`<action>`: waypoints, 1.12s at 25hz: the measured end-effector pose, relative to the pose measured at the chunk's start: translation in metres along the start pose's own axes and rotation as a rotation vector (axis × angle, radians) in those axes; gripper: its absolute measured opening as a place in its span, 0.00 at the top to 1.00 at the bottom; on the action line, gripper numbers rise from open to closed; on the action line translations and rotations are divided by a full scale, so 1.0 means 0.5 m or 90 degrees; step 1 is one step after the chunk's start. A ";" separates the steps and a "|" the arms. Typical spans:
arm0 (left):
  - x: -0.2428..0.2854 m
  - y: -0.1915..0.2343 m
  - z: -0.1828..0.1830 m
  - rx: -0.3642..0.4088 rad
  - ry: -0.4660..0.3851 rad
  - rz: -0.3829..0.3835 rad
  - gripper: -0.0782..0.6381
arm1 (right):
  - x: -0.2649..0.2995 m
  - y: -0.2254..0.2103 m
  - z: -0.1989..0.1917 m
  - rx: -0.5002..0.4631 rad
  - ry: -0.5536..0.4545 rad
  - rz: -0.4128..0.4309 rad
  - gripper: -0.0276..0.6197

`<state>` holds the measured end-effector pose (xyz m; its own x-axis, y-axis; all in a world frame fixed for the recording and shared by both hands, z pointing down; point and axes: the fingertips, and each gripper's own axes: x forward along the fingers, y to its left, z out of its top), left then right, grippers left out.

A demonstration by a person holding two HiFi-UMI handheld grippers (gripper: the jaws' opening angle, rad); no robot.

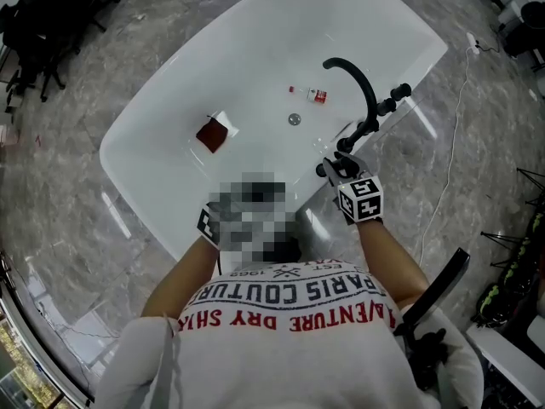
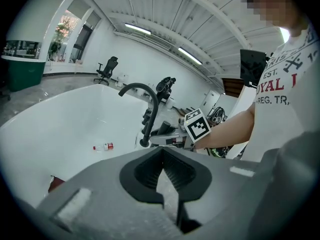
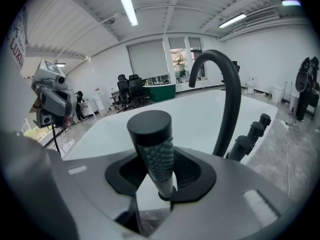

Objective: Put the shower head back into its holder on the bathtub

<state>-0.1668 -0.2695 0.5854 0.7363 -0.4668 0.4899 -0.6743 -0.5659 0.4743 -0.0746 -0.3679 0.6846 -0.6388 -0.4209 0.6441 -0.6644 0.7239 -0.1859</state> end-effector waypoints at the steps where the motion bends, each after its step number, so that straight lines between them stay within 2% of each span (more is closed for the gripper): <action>1: 0.001 0.002 -0.004 -0.004 0.000 0.001 0.89 | 0.006 0.001 -0.009 -0.009 0.009 0.000 0.76; 5: 0.012 0.002 -0.015 -0.012 0.004 0.003 0.89 | 0.021 0.007 -0.026 -0.022 0.020 0.014 0.76; 9: 0.012 -0.003 -0.016 -0.020 0.005 -0.001 0.89 | 0.035 0.019 -0.026 0.030 0.031 0.048 0.73; 11: 0.005 -0.009 -0.016 -0.021 -0.001 -0.007 0.89 | 0.035 0.029 -0.031 0.043 0.039 0.051 0.63; 15: 0.001 -0.026 -0.018 -0.003 -0.001 -0.005 0.89 | -0.011 0.020 -0.027 0.078 0.006 0.026 0.57; 18: -0.003 -0.054 -0.021 -0.002 -0.011 -0.014 0.89 | -0.082 0.027 -0.017 0.090 -0.033 0.020 0.57; 21: -0.002 -0.109 -0.022 0.010 -0.023 -0.029 0.89 | -0.181 0.069 0.006 0.058 -0.081 0.033 0.65; 25: 0.009 -0.195 -0.015 0.067 -0.037 -0.035 0.89 | -0.329 0.150 0.028 0.003 -0.149 0.070 0.96; 28: -0.005 -0.283 -0.032 0.102 -0.056 -0.044 0.89 | -0.434 0.232 -0.001 -0.018 -0.174 0.105 0.96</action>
<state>-0.0739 -0.1776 0.5288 0.7871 -0.4765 0.3917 -0.6098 -0.6965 0.3781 -0.0127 -0.1924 0.5235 -0.8201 -0.4257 0.3824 -0.5350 0.8076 -0.2482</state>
